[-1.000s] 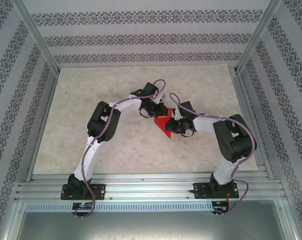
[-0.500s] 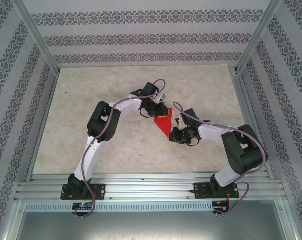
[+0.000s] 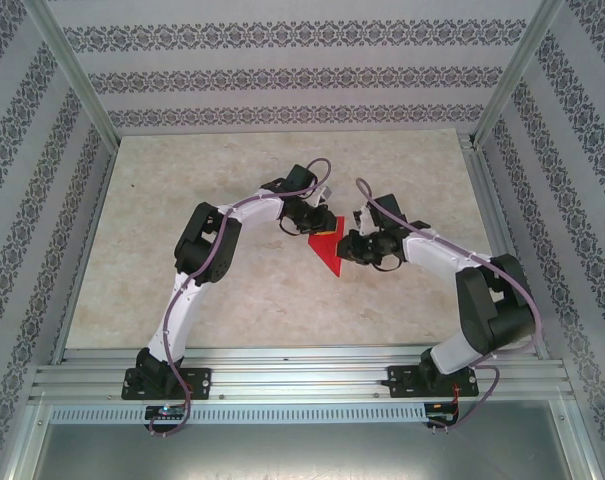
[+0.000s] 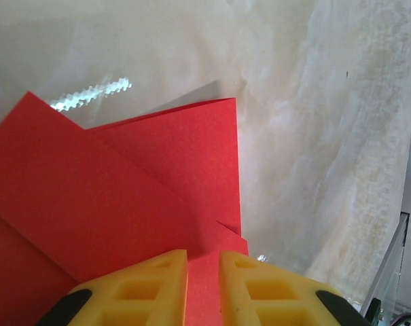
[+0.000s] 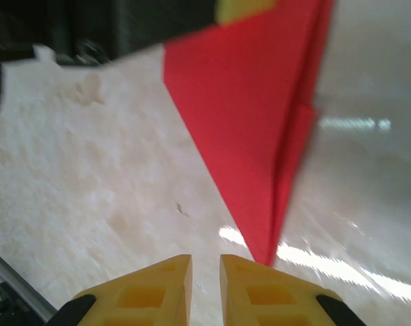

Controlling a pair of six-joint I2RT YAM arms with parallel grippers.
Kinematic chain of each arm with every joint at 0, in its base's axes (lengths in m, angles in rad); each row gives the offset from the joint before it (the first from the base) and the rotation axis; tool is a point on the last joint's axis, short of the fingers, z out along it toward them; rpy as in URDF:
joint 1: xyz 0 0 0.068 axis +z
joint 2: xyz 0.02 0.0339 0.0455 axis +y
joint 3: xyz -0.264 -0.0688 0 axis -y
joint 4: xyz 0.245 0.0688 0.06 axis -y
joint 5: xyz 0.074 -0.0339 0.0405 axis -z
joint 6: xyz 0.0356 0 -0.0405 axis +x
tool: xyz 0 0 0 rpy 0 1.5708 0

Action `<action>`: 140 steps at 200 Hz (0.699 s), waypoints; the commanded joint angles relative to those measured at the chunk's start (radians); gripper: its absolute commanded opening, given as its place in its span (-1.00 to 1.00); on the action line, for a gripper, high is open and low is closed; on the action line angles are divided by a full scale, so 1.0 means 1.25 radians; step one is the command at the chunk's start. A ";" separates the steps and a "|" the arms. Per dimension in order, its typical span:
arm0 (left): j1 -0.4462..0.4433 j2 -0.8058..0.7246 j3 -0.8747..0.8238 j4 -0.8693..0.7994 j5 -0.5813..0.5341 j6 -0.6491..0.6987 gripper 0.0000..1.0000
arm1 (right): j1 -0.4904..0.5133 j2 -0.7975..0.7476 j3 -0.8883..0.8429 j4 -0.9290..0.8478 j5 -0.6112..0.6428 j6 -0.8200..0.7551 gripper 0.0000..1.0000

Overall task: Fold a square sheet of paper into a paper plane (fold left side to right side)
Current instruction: Fourth fold the wing at the center of the table.

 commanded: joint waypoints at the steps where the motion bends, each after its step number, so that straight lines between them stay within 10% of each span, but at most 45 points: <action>1: 0.022 0.010 -0.032 -0.023 -0.084 0.007 -0.56 | 0.032 0.074 0.061 0.071 0.022 0.005 -0.63; 140: 0.024 0.007 -0.025 -0.032 -0.093 0.011 -0.56 | 0.073 0.092 -0.180 0.045 0.033 0.037 -0.65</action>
